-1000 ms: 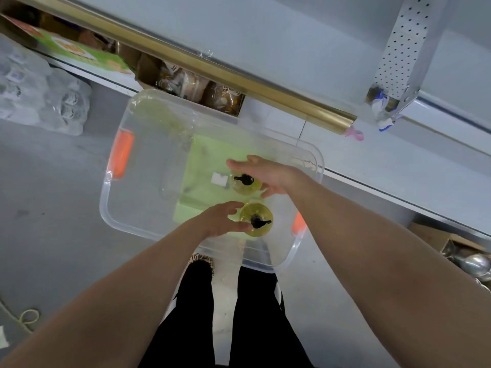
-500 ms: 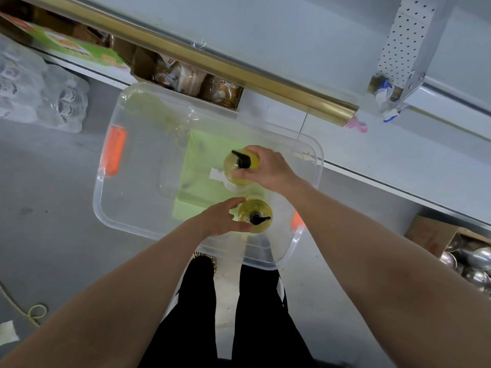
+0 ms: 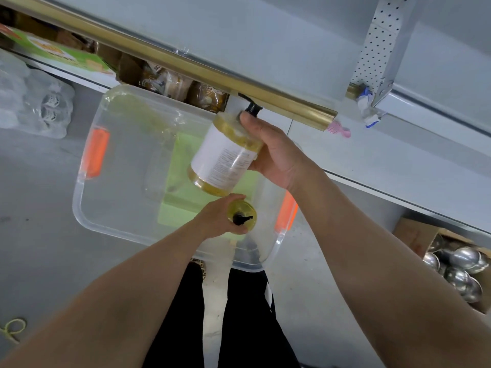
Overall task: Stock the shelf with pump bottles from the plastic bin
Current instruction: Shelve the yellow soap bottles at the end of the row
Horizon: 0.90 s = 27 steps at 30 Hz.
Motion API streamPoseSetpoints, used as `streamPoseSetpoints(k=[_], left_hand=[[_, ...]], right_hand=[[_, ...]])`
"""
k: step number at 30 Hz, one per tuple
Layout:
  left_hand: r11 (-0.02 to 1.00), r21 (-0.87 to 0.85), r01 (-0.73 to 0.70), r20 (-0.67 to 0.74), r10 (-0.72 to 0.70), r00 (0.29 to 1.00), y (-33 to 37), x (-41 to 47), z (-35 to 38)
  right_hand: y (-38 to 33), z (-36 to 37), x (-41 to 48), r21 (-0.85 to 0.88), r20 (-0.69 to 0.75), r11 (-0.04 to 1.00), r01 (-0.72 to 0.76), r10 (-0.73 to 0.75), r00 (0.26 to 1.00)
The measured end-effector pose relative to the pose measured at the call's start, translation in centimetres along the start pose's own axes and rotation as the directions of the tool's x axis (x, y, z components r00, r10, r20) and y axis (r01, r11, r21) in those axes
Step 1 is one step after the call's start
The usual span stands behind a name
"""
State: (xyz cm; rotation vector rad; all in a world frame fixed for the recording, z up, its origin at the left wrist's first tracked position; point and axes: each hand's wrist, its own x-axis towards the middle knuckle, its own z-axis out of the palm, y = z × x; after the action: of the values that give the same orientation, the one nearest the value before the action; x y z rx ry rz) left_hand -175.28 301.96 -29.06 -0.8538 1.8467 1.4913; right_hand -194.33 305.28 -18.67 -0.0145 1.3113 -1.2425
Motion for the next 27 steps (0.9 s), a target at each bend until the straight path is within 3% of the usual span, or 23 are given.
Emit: streamPoseSetpoints(k=[3, 7, 13, 17, 20, 23, 27], left_hand=[[0.972, -0.228, 0.049, 0.019, -0.046, 0.999, -0.3, 0.3, -1.5], [0.845, -0.5, 0.19, 0.116, -0.153, 0.982, -0.7, -0.1, -4.1], [0.684, -0.721, 0.112, 0.159, 0.006, 0.987, -0.8, -2.6, -6.5], [0.613, -0.788, 0.058, 0.121, 0.062, 0.991, 0.6, -5.3, -7.9], [0.519, -0.854, 0.008, 0.067, 0.094, 0.993, 2.1, -7.9, -9.5], [0.413, -0.911, 0.021, 0.048, 0.056, 0.997, 3.0, -10.8, -11.2], [0.346, -0.938, 0.015, 0.034, 0.048, 0.998, 5.4, -16.0, -13.3]], right_hand=[[-0.6, -0.1, -0.1, 0.059, 0.08, 0.995, -0.083, 0.078, 0.994], [-1.3, -0.2, -0.4, 0.155, 0.065, 0.973, -0.173, 0.165, 0.984], [-3.3, 0.2, -1.3, 0.182, 0.132, 0.96, -0.214, 0.192, 0.972], [-4.4, 2.2, -3.2, 0.208, 0.209, 0.963, -0.169, 0.125, 0.97], [-5.0, 4.4, -4.8, 0.333, 0.234, 0.936, -0.116, 0.037, 0.972], [-6.1, 6.8, -6.9, 0.438, 0.196, 0.898, -0.048, -0.044, 0.98], [-7.6, 10.0, -10.3, 0.43, 0.114, 0.901, 0.056, -0.116, 0.987]])
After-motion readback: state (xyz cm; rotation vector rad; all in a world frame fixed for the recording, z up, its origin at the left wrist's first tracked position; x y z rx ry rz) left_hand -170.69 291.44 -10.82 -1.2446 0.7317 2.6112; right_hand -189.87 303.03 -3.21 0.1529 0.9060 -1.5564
